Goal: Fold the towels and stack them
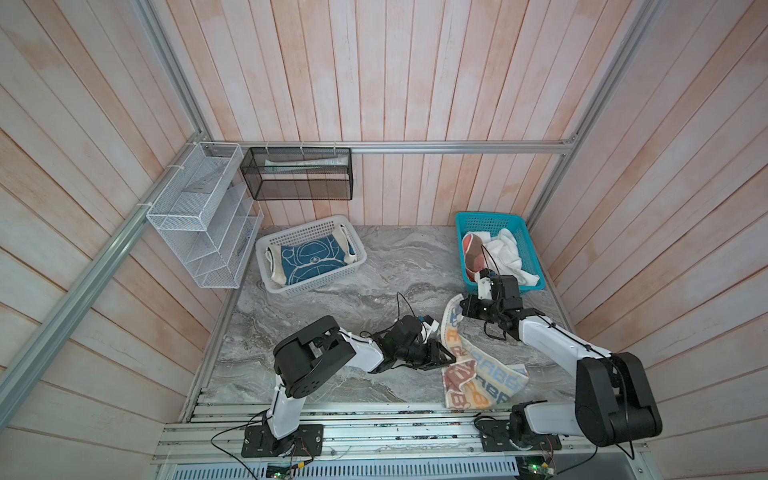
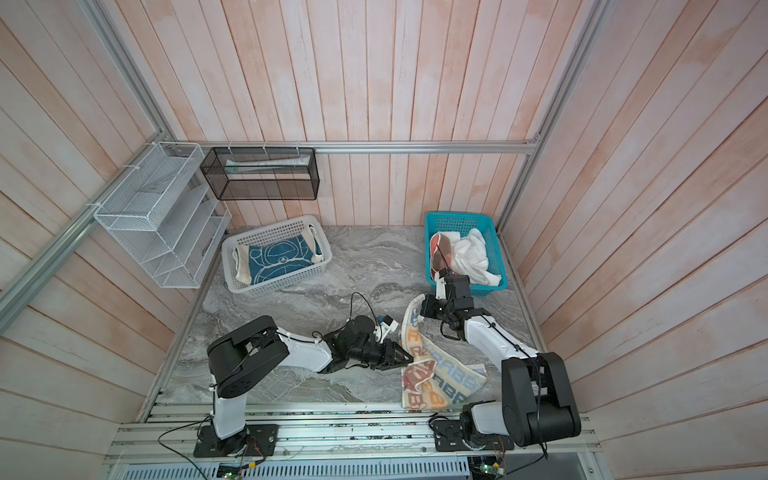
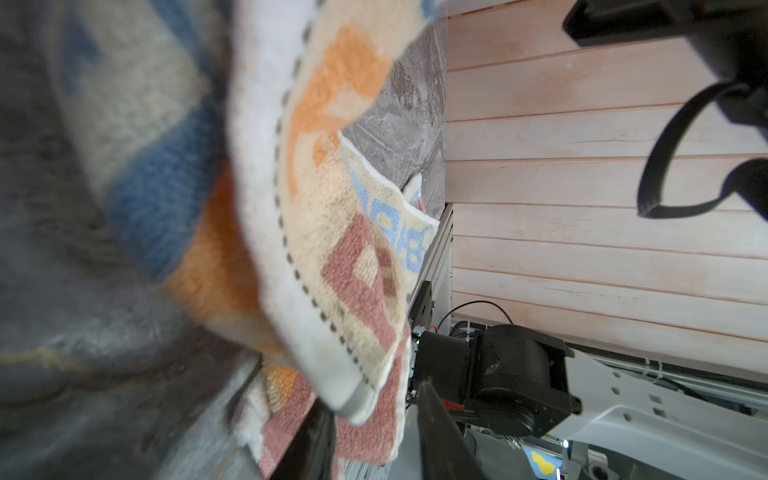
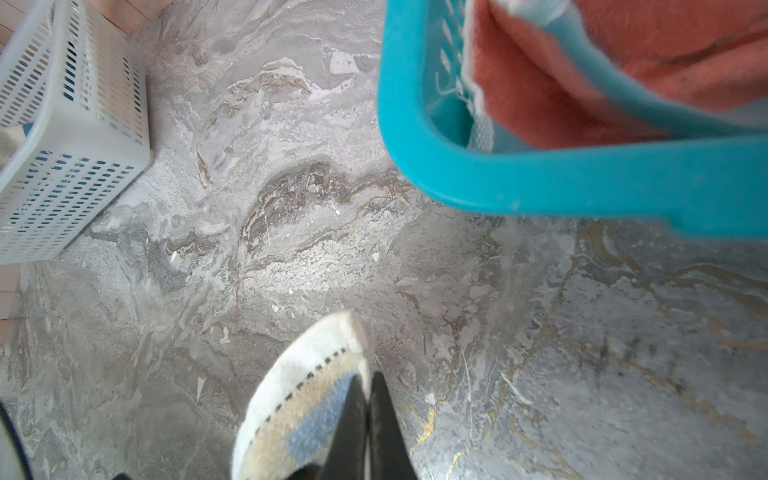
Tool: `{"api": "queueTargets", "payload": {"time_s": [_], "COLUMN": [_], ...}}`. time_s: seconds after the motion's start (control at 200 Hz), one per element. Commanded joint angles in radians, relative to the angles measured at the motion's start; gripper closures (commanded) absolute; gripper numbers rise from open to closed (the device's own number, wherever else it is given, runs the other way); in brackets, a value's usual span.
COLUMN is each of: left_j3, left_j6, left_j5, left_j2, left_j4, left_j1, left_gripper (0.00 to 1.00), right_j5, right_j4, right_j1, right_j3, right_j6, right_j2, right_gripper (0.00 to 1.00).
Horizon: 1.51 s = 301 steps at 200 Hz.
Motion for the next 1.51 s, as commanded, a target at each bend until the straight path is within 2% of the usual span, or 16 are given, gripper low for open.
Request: {"api": "queueTargets", "payload": {"time_s": [0.0, 0.105, 0.15, 0.24, 0.275, 0.32, 0.42, 0.48, 0.625, 0.705, 0.825, 0.925, 1.04, 1.205, 1.34, 1.5], "left_j3": [0.013, 0.007, 0.006, -0.014, -0.03, -0.053, -0.102, -0.107, -0.031, 0.045, 0.175, 0.294, 0.402, 0.503, 0.585, 0.718], "left_j6": [-0.06, -0.07, -0.07, -0.062, -0.058, -0.047, 0.002, 0.073, 0.343, 0.495, 0.674, 0.789, 0.88, 0.951, 1.028, 1.048], "left_j5": [0.018, 0.001, -0.004, -0.035, -0.053, -0.075, -0.119, -0.139, -0.231, -0.244, -0.3, -0.428, -0.519, -0.529, -0.555, -0.508], "left_j2": [0.037, 0.041, 0.039, 0.011, -0.007, -0.04, -0.148, -0.237, -0.488, -0.584, -0.672, -0.713, -0.761, -0.85, -0.916, -0.927], "left_j4": [0.089, 0.117, 0.122, 0.116, 0.116, 0.113, 0.065, -0.048, -0.552, -0.793, -1.066, -1.217, -1.259, -1.204, -1.166, -1.197], "left_j1": [0.0, 0.0, 0.0, 0.002, 0.007, 0.016, 0.026, 0.079, 0.161, 0.223, 0.303, 0.329, 0.329, 0.316, 0.263, 0.229], "left_gripper": [0.61, 0.6, 0.64, 0.82, 0.92, 1.0, 1.0, 1.0, 1.0, 1.0, 1.0, 1.0, 1.0, 1.0, 1.0, 1.0], "right_j5": [-0.021, -0.025, -0.028, -0.028, -0.027, -0.028, -0.017, -0.004, 0.027, 0.026, 0.017, 0.006, -0.02, -0.08, -0.155, -0.223], "right_j4": [0.004, -0.001, -0.002, -0.012, -0.018, -0.031, -0.071, -0.113, -0.178, -0.218, -0.294, -0.338, -0.362, -0.397, -0.452, -0.442], "right_j1": [-0.011, -0.015, -0.014, -0.018, -0.018, -0.021, -0.026, -0.029, -0.028, -0.028, -0.029, -0.028, -0.025, -0.02, -0.021, -0.021], "right_j3": [-0.012, -0.013, -0.014, -0.013, -0.012, -0.009, 0.007, 0.031, 0.086, 0.129, 0.22, 0.307, 0.402, 0.544, 0.67, 0.75], "right_j6": [-0.024, -0.027, -0.028, -0.031, -0.031, -0.034, -0.037, -0.04, -0.058, -0.075, -0.096, -0.105, -0.111, -0.129, -0.144, -0.155], "right_j2": [-0.016, -0.025, -0.028, -0.039, -0.044, -0.058, -0.114, -0.168, -0.302, -0.364, -0.397, -0.417, -0.465, -0.53, -0.54, -0.59], "right_gripper": [1.0, 1.0, 1.0, 1.0, 1.0, 1.0, 1.0, 1.0, 1.0, 1.0, 1.0, 1.0, 1.0, 1.0, 1.0, 1.0]}}
